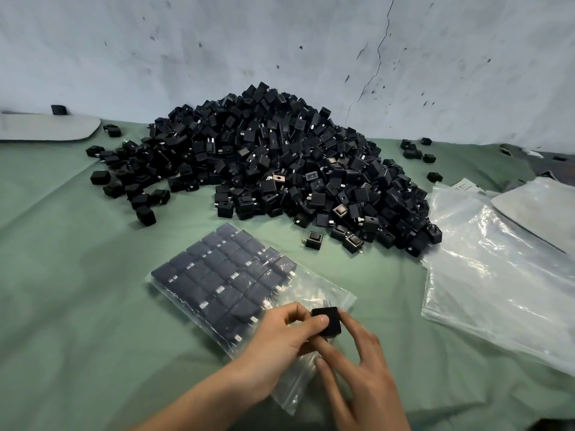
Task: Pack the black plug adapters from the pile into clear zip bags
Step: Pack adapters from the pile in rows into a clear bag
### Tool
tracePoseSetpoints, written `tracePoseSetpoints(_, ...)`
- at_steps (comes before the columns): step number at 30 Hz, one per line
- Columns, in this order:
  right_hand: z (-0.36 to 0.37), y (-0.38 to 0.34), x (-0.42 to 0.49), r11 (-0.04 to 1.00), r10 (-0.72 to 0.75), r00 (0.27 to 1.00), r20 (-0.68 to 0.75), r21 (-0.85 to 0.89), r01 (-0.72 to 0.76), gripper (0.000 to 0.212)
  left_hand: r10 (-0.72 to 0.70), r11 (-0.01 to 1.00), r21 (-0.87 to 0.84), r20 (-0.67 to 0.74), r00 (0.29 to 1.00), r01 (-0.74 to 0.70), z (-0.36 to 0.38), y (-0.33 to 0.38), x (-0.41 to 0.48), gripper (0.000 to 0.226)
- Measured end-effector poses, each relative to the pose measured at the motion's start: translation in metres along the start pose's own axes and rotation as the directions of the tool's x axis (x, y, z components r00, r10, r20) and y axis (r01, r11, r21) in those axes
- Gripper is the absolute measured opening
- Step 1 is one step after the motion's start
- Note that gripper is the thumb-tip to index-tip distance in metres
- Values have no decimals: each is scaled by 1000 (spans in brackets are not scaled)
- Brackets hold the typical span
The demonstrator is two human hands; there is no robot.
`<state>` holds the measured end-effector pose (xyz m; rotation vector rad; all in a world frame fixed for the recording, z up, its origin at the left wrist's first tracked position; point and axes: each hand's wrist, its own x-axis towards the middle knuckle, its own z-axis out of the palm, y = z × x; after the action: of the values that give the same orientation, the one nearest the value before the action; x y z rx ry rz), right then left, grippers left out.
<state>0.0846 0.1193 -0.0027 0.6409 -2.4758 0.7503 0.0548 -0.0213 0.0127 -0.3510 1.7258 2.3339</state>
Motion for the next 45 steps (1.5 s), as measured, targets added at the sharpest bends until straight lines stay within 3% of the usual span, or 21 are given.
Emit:
tracePoseSetpoints(4,-1,3,-6,998,-32,999,11,-44,32,53,135,957,262,-17,991,-126,-3,-8,-1,26)
tracePoseSetpoints(8,-2,2,-9,999,30,998,-48,28,-29,54,184,965,187,21,983,-185,1,-10,-1,34)
tracePoseSetpoints(9,-4,4,-10,998,56,996,-69,43,-53,54,247,936,246,54,968,-252,1,-8,-2,35)
tracePoseSetpoints(10,-6,7,-11,996,76,993,-85,51,-72,55,336,855,387,91,938,-344,-1,-8,-3,35)
tracePoseSetpoints(11,-8,11,-12,995,86,992,-95,51,-82,56,421,692,582,157,894,-428,-6,-9,-4,36)
tracePoseSetpoints(13,-11,21,-15,997,73,994,-84,24,-72,59,448,190,857,359,819,-479,-13,-9,-8,43)
tracePoseSetpoints(14,-12,26,-17,998,55,996,-64,8,-54,60,384,20,890,413,826,-455,-16,-9,-9,42)
tracePoseSetpoints(16,-11,32,-21,1000,9,1000,-11,15,-9,60,316,-114,897,441,840,-427,-18,-7,-10,27)
tracePoseSetpoints(19,0,36,-25,994,-93,994,64,71,89,56,343,-137,897,441,829,-420,-17,-2,-16,14)
tracePoseSetpoints(24,16,35,-2,942,-335,920,206,81,325,50,538,-157,873,467,702,-461,-14,-4,-21,12)
tracePoseSetpoints(27,26,33,12,941,-298,883,362,267,208,16,519,-183,870,481,706,-458,-15,-2,-24,13)
tracePoseSetpoints(29,32,32,16,926,-308,846,435,341,162,24,491,-161,865,488,721,-475,-20,-1,-26,18)
tracePoseSetpoints(32,34,30,24,893,-408,772,487,389,227,26,530,-3,862,431,730,-507,-41,8,-18,30)
tracePoseSetpoints(35,34,41,23,904,-397,731,555,373,208,32,509,111,934,241,827,-341,-81,26,3,47)
tracePoseSetpoints(39,36,48,23,929,-313,720,620,358,95,35,447,68,959,218,868,-276,-122,25,28,43)
tracePoseSetpoints(45,47,44,30,934,-263,710,653,356,19,36,447,-18,947,296,844,-322,-129,8,37,39)
